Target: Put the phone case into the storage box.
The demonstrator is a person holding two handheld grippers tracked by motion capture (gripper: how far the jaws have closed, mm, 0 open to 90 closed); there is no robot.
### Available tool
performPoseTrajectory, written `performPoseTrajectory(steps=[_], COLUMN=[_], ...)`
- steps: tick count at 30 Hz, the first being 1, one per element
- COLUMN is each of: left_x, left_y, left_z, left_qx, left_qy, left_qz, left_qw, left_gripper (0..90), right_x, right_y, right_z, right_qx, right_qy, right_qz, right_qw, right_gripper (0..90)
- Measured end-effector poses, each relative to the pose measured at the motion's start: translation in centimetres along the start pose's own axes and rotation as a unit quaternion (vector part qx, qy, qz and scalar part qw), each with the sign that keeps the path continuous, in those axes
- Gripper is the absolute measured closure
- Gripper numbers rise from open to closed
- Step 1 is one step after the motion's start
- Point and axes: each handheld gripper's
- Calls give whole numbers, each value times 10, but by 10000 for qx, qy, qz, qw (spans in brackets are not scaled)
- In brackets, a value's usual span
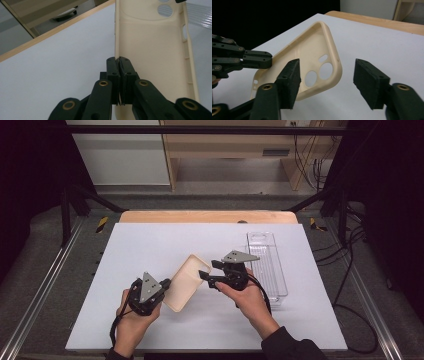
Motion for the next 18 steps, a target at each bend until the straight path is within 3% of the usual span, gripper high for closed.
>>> performPoseTrajectory(steps=[8, 18], left_x=[0, 1], left_y=[-2, -3], left_z=[-1, -2], left_qx=[-17, -38], left_qy=[-15, -70], left_qz=[-4, -15], left_qw=[10000, 10000], left_gripper=[876, 876], right_x=[0, 0], right_y=[-6, -11], right_z=[-1, -2], right_qx=[-255, -536], right_qy=[96, 93], right_qz=[-141, -272], right_qw=[9995, 9981], right_gripper=[554, 679])
Point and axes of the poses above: each handheld gripper's, and its own axes: x roughly backward along the jaws, z roughly out of its underside, y roughly to its left, and after that the axes turned 8 degrees about -y, right-handed
